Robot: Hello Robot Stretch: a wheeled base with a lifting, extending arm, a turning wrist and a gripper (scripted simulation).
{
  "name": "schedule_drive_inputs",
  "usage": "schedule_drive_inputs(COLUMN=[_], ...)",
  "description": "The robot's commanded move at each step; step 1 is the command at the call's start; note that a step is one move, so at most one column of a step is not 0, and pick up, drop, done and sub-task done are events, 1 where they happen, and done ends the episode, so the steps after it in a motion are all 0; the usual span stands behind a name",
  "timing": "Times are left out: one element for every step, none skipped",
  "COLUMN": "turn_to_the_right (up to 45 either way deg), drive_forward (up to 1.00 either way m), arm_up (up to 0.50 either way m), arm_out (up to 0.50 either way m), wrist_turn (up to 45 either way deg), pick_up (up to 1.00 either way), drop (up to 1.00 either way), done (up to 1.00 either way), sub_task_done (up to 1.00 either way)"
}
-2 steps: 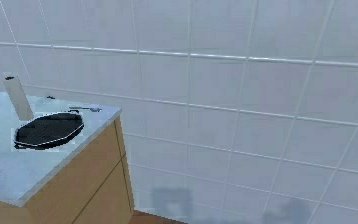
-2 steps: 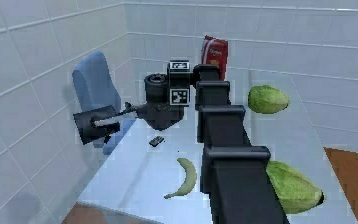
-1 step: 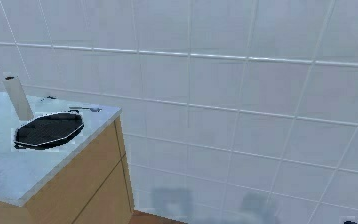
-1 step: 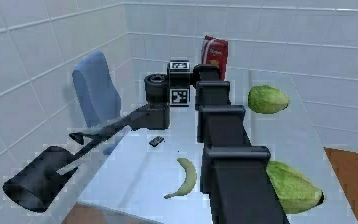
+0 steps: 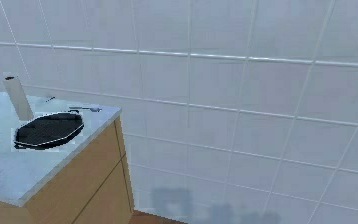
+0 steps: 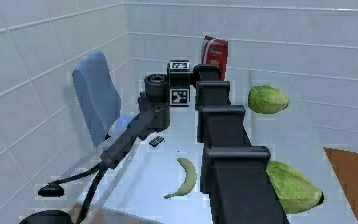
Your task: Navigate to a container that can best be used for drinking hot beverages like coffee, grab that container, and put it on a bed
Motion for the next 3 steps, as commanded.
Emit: schedule_drive_inputs(turn_to_the_right=[0.0, -45.0, -45.0], drive_forward=[0.00, 0.00, 0.00], arm_up=[0.00, 0.00, 0.00], arm_out=[-0.20, 0.00, 0.00], wrist_turn=[0.0, 0.0, 0.0], pick_up=[0.00, 0.00, 0.00], drop=[0.00, 0.00, 0.00], done=[0.00, 0.00, 0.00], sub_task_done=[0.00, 0.00, 0.00])
